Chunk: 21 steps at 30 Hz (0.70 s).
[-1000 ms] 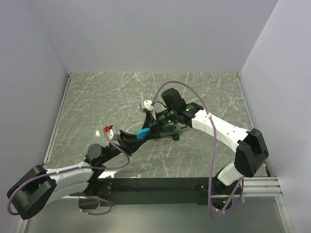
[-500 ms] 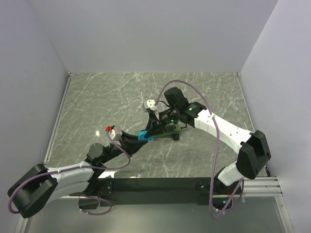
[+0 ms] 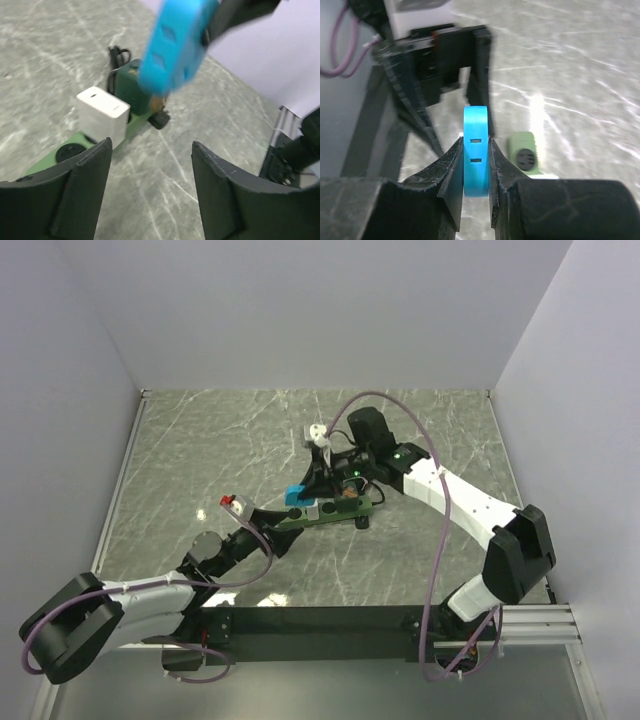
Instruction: Insert the plug
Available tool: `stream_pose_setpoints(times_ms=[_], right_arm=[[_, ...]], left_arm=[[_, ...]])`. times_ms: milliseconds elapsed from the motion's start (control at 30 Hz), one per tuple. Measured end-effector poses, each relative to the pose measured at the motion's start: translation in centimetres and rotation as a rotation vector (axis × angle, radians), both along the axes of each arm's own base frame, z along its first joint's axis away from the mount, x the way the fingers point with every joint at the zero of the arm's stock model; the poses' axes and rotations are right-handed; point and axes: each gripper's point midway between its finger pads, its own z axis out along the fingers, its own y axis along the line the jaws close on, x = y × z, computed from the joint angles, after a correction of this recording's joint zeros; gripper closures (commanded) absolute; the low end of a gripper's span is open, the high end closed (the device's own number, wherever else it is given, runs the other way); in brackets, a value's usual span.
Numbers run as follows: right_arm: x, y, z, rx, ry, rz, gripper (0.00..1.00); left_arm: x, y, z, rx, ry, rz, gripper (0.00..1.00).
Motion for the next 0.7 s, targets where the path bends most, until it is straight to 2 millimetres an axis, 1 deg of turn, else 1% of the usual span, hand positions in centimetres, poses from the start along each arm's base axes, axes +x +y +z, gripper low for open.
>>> stream_pose_setpoints(times_ms=[67,167,233,267,300,367,433,533,633,700], right_arm=[[1.6,0.0,0.2,0.001,-0.006,-0.036,1.00],[4.6,0.7,0.3,-0.008,-0.022,-0.081,1.00],[6.2,1.4,-0.1,-0.020,-0.030,-0.100,1.00],[6.7,1.6,-0.5,-0.028,-0.030,-0.105,1.00],[7.3,1.8,-1.2,-0.044,-0.030,-0.114,1.00],[8.0,1.9,-2.8,-0.082,-0.018,-0.129,1.00],[8.5,1.9,-4.5,-0.124,-0.011,-0.139,1.00],[8.7,1.7,-6.4,-0.174,-0.009,-0.146,1.00],[8.5,2.1,-7.4,-0.207,-0.020,-0.135,1.00],[8.5,2.5,-7.6,-0.217,-0.033,-0.126,1.00]], left_arm=[[0.4,0.3,-0.4,0.006,0.021,0.030,0.28],[1.0,0.8,-0.7,0.000,0.047,0.077,0.28],[1.5,1.4,-0.9,-0.005,0.071,0.123,0.29],[1.7,1.7,-0.8,-0.014,0.079,0.145,0.30],[2.0,2.1,-0.6,-0.022,0.083,0.173,0.31],[2.4,2.9,0.2,-0.057,0.087,0.223,0.32],[2.7,3.8,1.4,-0.103,0.080,0.273,0.32],[2.9,5.8,3.5,-0.189,0.070,0.361,0.30],[2.7,7.2,4.9,-0.255,0.062,0.408,0.30],[2.9,7.6,4.5,-0.256,0.084,0.432,0.30]])
